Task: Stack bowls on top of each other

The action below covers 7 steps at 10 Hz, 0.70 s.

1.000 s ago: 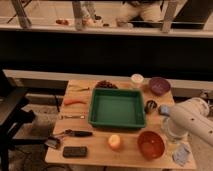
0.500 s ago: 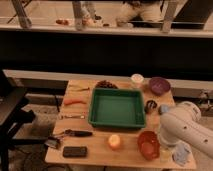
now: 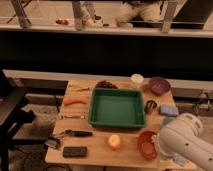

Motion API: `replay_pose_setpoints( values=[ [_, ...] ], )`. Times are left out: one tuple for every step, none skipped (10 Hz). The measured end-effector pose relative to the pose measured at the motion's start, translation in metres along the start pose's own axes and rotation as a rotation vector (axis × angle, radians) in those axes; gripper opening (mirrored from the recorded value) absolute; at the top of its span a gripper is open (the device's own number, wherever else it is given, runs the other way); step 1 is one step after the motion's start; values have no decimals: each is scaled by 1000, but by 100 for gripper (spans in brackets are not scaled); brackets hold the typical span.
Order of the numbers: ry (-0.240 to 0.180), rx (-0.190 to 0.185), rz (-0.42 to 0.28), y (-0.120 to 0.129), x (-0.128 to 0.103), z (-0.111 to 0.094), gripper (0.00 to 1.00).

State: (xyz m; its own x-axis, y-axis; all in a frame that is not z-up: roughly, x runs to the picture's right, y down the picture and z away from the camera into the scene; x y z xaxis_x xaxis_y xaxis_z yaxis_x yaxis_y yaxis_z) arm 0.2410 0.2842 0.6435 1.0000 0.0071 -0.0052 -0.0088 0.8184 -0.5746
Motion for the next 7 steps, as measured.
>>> replay_pose_setpoints(
  values=[
    [-7, 5, -4, 0, 2, 3, 76],
    [-15, 9, -6, -3, 5, 7, 76],
    [-19, 16, -3, -5, 8, 9, 76],
    [-20, 20, -1, -7, 11, 10, 76],
    [-24, 23, 4, -8, 12, 11, 76],
    [-26, 28, 7, -10, 14, 12, 76],
    [-26, 31, 9, -11, 15, 13, 76]
  ],
)
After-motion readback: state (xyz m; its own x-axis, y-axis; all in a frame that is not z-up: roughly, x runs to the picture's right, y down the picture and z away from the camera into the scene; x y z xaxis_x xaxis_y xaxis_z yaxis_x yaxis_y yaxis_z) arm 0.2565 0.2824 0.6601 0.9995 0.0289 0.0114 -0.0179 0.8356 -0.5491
